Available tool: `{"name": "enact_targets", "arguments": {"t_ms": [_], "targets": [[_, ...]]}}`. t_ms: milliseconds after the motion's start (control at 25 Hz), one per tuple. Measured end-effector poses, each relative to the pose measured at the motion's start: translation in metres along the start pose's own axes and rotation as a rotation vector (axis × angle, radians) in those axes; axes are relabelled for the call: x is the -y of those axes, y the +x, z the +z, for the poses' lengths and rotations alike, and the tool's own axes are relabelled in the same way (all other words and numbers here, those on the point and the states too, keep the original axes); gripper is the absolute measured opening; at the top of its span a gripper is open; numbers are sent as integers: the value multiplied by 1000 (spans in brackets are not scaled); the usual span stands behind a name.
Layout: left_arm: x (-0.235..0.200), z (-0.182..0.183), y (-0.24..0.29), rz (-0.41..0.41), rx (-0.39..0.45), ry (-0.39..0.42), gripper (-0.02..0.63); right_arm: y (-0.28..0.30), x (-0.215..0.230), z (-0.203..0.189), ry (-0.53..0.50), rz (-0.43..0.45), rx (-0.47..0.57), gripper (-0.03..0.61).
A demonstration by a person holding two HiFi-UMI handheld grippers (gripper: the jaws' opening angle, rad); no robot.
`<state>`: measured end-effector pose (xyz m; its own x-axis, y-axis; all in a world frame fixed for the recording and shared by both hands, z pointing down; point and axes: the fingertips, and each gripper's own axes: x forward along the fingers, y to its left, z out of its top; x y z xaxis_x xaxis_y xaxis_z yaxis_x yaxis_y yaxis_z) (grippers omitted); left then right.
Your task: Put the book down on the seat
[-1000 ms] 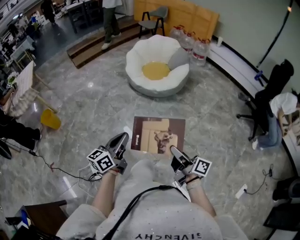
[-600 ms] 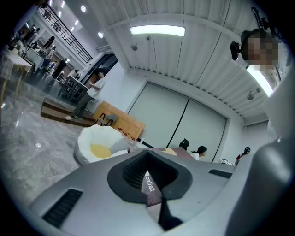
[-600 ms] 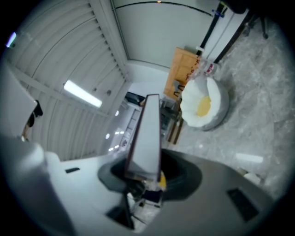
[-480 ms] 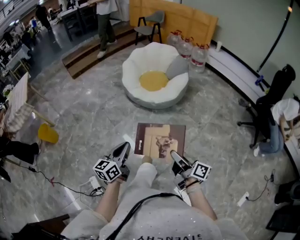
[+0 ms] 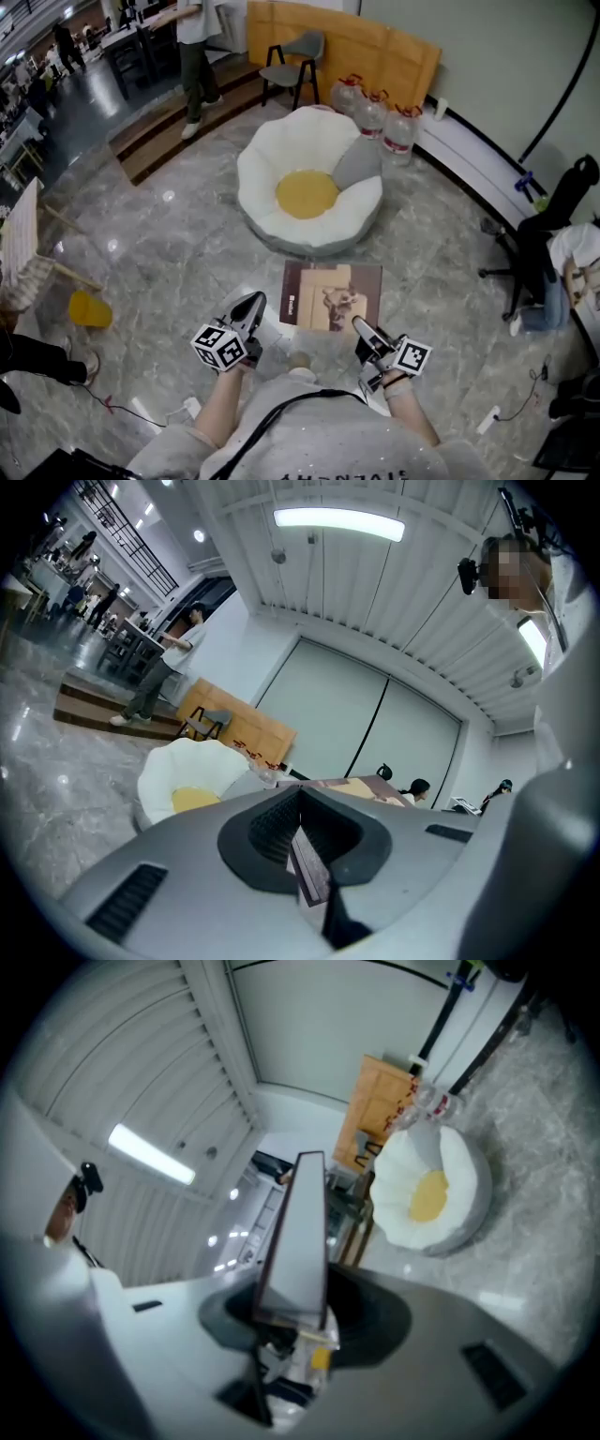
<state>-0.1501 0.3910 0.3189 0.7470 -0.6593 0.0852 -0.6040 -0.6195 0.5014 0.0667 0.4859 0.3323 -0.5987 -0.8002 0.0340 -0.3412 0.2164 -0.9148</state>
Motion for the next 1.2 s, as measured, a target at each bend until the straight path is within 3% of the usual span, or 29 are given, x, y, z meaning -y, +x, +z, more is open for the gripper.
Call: {"name": "enact_targets", "arguments": {"t_ms": [240, 520, 880, 1200], "targets": [[-49, 20, 49, 12, -16, -27, 25, 42, 23, 45, -8, -20, 11, 163], [-78, 25, 88, 16, -8, -54, 25, 73, 44, 72, -1, -26, 7, 163], [-114, 44, 146, 78, 8, -50, 25, 131, 82, 126, 11, -5, -63, 163], [-157, 65, 212, 129, 17, -59, 25, 207, 119, 184, 32, 13, -186, 163]]}}
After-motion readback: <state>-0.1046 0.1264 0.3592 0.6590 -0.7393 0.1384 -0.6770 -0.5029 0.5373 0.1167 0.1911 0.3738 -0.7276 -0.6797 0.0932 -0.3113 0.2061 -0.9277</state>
